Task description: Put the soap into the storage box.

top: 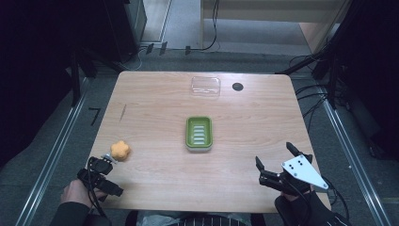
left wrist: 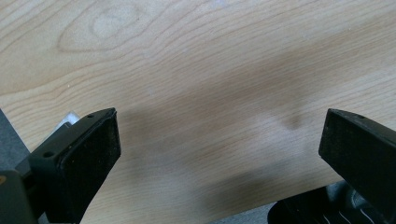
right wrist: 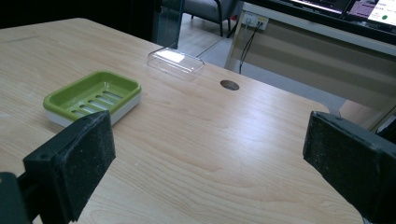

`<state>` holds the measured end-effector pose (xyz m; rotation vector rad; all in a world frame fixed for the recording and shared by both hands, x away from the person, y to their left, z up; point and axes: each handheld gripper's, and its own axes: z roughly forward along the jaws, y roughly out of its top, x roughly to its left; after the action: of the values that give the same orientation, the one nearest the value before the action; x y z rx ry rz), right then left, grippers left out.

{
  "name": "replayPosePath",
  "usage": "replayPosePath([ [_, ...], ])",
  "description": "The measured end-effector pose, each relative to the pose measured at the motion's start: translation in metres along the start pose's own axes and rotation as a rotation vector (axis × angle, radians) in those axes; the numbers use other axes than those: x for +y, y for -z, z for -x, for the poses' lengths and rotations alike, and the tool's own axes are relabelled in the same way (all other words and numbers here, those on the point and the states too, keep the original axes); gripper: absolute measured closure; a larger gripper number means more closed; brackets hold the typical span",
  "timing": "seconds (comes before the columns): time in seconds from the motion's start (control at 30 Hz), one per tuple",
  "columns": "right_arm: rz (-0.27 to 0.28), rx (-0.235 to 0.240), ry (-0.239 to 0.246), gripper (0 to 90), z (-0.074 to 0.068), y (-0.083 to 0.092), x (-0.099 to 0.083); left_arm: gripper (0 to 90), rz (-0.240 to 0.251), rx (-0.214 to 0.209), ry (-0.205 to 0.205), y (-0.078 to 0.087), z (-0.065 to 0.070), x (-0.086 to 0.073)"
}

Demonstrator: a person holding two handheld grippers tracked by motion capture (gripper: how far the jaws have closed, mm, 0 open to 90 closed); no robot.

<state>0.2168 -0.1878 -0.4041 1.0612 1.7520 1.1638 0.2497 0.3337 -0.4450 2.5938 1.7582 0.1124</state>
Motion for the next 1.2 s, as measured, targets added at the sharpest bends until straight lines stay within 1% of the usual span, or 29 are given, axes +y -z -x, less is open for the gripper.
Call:
replayPosePath([
  [0.07, 0.000, 0.002, 0.006, 2.7, -0.002, -0.001, 0.001, 0.0, -0.004, -0.006, -0.002, 0.000, 0.000, 0.000],
  [0.17, 0.002, 0.003, 0.007, 2.7, -0.002, -0.001, 0.002, 0.0, 0.004, -0.015, -0.002, 0.001, -0.002, 0.000],
  [0.2, 0.005, 0.006, 0.012, 2.7, -0.004, -0.001, 0.003, 0.0, 0.013, -0.017, -0.003, 0.001, -0.002, 0.000],
  [0.27, 0.003, 0.007, 0.016, 2.7, -0.006, -0.002, 0.003, 0.0, 0.018, -0.030, 0.000, 0.003, -0.002, 0.001],
  [0.33, 0.004, 0.009, 0.021, 2.7, -0.006, -0.002, 0.003, 0.0, 0.025, -0.029, 0.001, 0.003, -0.002, 0.002],
  [0.57, 0.004, 0.011, 0.013, 2.7, -0.004, -0.003, 0.002, 0.0, 0.048, -0.030, -0.014, 0.009, 0.000, 0.019],
  [0.63, 0.003, 0.012, 0.013, 2.7, -0.004, -0.003, 0.003, 0.0, 0.054, -0.033, -0.011, 0.010, 0.000, 0.022],
  [0.67, 0.000, 0.012, 0.016, 2.7, -0.005, -0.004, 0.003, 0.0, 0.053, -0.030, -0.015, 0.011, -0.001, 0.023],
  [0.73, 0.001, 0.011, 0.018, 2.8, -0.005, -0.004, 0.003, 0.0, 0.057, -0.036, -0.006, 0.010, -0.001, 0.024],
  [0.8, 0.001, 0.011, 0.018, 2.7, -0.005, -0.004, 0.003, 0.0, 0.057, -0.034, -0.007, 0.010, -0.002, 0.025],
  [0.83, 0.000, 0.011, 0.018, 2.7, -0.005, -0.004, 0.003, 0.0, 0.050, -0.038, -0.008, 0.010, -0.002, 0.026],
  [0.87, 0.000, 0.010, 0.018, 2.7, -0.005, -0.004, 0.003, 0.0, 0.058, -0.035, -0.006, 0.011, -0.003, 0.027],
  [0.97, -0.002, 0.010, 0.018, 2.7, -0.005, -0.004, 0.003, 0.0, 0.060, -0.038, -0.008, 0.012, -0.003, 0.030],
  [1.0, -0.003, 0.008, 0.014, 2.7, -0.005, -0.004, 0.003, 0.0, 0.064, -0.040, -0.002, 0.011, -0.003, 0.031],
  [1.07, -0.003, 0.008, 0.014, 2.7, -0.005, -0.004, 0.003, 0.0, 0.059, -0.042, -0.007, 0.012, -0.004, 0.033],
  [1.13, -0.001, 0.010, 0.019, 2.7, -0.005, -0.004, 0.003, 0.0, 0.068, -0.042, -0.005, 0.013, -0.004, 0.037],
  [1.2, -0.001, 0.011, 0.021, 2.7, -0.005, -0.004, 0.003, 0.0, 0.068, -0.040, -0.008, 0.013, -0.004, 0.038],
])
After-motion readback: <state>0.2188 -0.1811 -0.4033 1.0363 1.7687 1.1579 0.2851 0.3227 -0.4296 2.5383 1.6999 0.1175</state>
